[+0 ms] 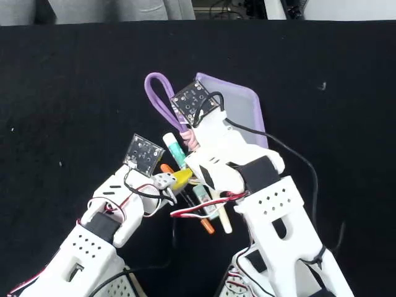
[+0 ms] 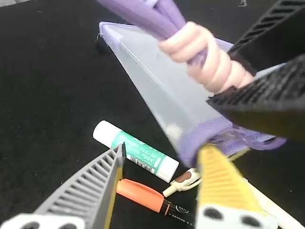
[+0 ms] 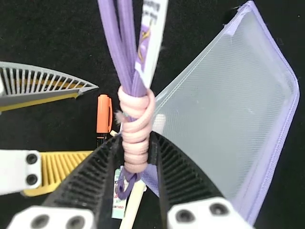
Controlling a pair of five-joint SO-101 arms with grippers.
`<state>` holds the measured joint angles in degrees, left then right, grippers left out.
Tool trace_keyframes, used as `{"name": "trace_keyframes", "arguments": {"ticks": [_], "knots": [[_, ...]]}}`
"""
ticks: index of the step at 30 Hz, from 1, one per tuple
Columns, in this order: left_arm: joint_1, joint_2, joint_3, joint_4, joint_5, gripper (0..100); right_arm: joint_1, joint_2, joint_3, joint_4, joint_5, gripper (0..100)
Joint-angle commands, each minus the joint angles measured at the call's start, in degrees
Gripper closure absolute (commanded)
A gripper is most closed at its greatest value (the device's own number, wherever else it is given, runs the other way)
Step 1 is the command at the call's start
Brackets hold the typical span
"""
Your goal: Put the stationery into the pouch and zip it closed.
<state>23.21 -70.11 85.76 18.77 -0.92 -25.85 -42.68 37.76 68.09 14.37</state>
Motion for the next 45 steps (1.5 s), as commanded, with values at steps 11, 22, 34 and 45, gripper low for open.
{"name": "trace_keyframes", "arguments": {"ticks": [11,22,34,45], "knots": [[0.48,-0.53,-0.13,-4.84,-0.79,97,1.23,-2.33,-0.48,0.26,0.18,98.7],[-7.78,-0.53,-0.04,-4.66,-0.79,97,4.92,-7.34,-0.4,1.93,0.44,98.7],[-9.45,-0.62,-1.36,-0.7,2.02,97,13.71,-13.49,-0.66,3.87,0.7,98.7],[-14.02,-0.62,-2.51,1.05,2.11,97,19.69,-13.67,-1.01,3.87,3.16,98.8]]}}
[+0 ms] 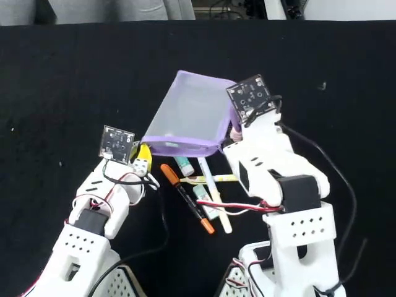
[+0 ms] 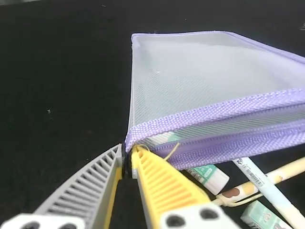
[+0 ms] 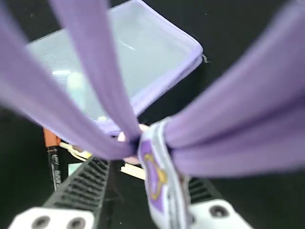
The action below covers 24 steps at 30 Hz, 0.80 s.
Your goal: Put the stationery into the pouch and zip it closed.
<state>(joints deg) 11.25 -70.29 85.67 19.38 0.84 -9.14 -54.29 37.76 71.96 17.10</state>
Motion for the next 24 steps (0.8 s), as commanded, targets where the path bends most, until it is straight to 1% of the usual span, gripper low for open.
{"name": "trace_keyframes", "arguments": {"ticks": [1,6,14,18,24], "knots": [[-2.07,-0.44,-2.42,0.44,0.35,97,3.43,-1.98,-1.54,0.09,0.44,98.8],[-2.15,-0.44,-2.42,0.7,0.35,97,5.71,-1.98,-3.56,2.02,0.53,98.8],[-2.24,-0.44,-2.42,0.7,0.35,97,5.98,-1.89,-3.56,1.93,0.53,98.8],[-3.3,-0.44,-2.42,0.7,0.35,97,7.91,-1.89,-3.56,1.76,0.53,98.8],[-3.03,-0.44,-2.33,0.35,0.35,97,7.74,-1.98,-3.56,1.93,0.53,98.8]]}}
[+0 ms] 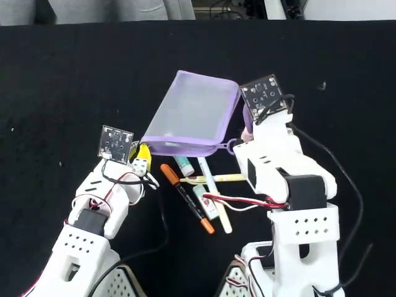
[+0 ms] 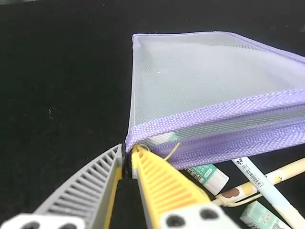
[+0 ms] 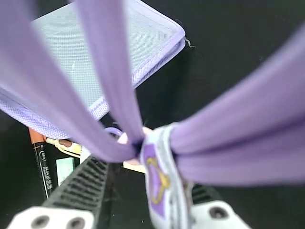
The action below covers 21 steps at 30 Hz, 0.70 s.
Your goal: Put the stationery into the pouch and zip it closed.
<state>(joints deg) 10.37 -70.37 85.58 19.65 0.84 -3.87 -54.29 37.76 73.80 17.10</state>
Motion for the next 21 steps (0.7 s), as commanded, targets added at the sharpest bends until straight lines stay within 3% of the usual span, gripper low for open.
{"name": "trace_keyframes", "arguments": {"ticks": [1,12,19,21], "knots": [[-2.15,-0.35,-2.24,0.09,0.35,97,2.46,-1.98,-3.56,0.09,0.53,98.8],[5.23,-0.35,-1.8,0.09,0.0,97,2.37,-2.24,-3.65,0.18,0.53,98.8],[5.23,-0.26,-1.71,0.09,0.35,75,2.37,-2.24,-3.65,0.18,0.53,98.8],[5.23,0.09,-1.71,-0.35,0.35,74,2.37,-2.24,-3.65,0.18,0.53,98.8]]}}
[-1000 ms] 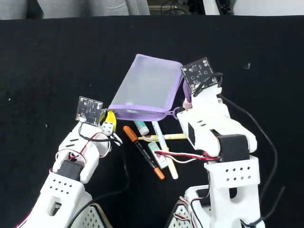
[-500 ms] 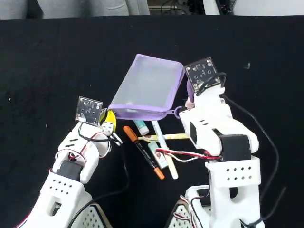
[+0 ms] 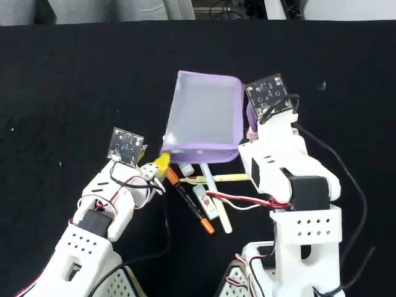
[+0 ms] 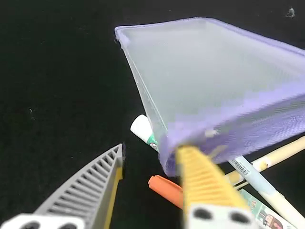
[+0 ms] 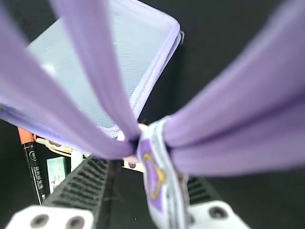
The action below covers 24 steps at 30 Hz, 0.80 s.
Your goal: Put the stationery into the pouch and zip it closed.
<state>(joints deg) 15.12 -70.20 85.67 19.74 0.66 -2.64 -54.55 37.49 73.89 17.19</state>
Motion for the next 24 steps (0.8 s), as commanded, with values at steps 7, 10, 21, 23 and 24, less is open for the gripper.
{"name": "trace_keyframes", "arguments": {"ticks": [7,10,21,23,24], "knots": [[0.48,0.18,2.59,-9.85,0.18,80,1.14,-1.98,-3.38,0.09,0.44,98.8],[0.84,0.18,2.68,-10.02,0.18,80,1.14,-1.98,-3.47,0.09,0.44,98.8],[1.8,12.04,-4.26,-10.2,0.18,80,1.14,-1.98,-6.46,3.43,0.53,98.8],[1.8,18.29,-8.13,-10.29,0.44,80,1.14,-1.98,-6.29,3.25,0.53,98.8],[1.8,20.84,-10.07,-10.29,0.53,80,1.14,-1.98,-6.29,3.25,0.53,98.8]]}}
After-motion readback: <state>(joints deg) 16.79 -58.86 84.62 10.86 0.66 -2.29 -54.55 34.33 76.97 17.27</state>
